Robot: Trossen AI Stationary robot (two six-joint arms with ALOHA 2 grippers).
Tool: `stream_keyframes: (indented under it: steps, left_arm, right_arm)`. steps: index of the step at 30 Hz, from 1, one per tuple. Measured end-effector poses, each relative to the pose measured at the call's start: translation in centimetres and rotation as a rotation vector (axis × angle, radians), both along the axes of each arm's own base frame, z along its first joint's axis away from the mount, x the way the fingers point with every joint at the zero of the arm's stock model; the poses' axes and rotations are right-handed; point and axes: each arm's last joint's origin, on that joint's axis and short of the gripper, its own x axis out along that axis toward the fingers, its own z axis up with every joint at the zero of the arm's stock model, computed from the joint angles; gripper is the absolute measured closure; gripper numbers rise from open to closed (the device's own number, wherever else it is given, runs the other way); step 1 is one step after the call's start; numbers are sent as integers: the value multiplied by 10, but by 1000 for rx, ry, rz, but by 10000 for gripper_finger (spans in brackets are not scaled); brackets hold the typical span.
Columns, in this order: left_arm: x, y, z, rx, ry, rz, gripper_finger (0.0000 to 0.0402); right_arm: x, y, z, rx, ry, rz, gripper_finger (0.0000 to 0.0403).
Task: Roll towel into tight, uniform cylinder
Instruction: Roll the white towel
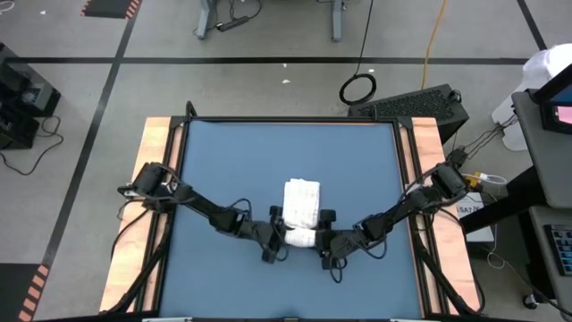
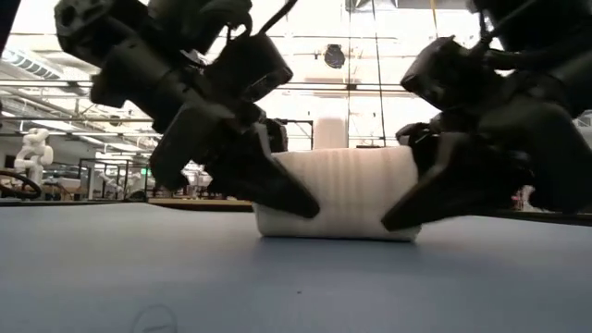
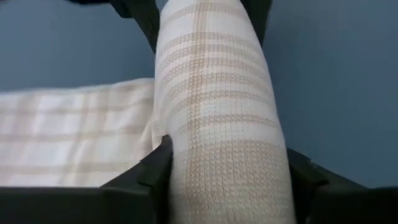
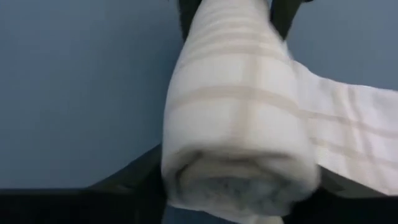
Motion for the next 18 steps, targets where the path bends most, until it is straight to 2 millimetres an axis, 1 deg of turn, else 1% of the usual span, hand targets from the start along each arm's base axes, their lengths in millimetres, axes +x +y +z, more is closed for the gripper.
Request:
stream_keyframes:
  steps: [4,7,9,11,14,18]
  left_arm:
    - [3,8,0,-133,29,3,223]
    - [4,13,-1,-180,49,16,225]
    - [4,15,-2,-197,63,21,226]
    - [5,17,-2,-223,71,21,226]
    - [6,21,-2,-259,80,15,227]
    - [8,24,-1,-304,91,-5,227]
  right_arm:
    - [-9,9,9,-120,-26,-2,104]
    - [-18,20,20,-230,-84,-11,77]
    - [-22,29,27,-276,-135,-35,73]
    - [-26,36,28,-299,-157,-42,74]
    - [-25,43,25,-252,-204,-44,81]
    - [-22,47,16,-263,-228,-48,87]
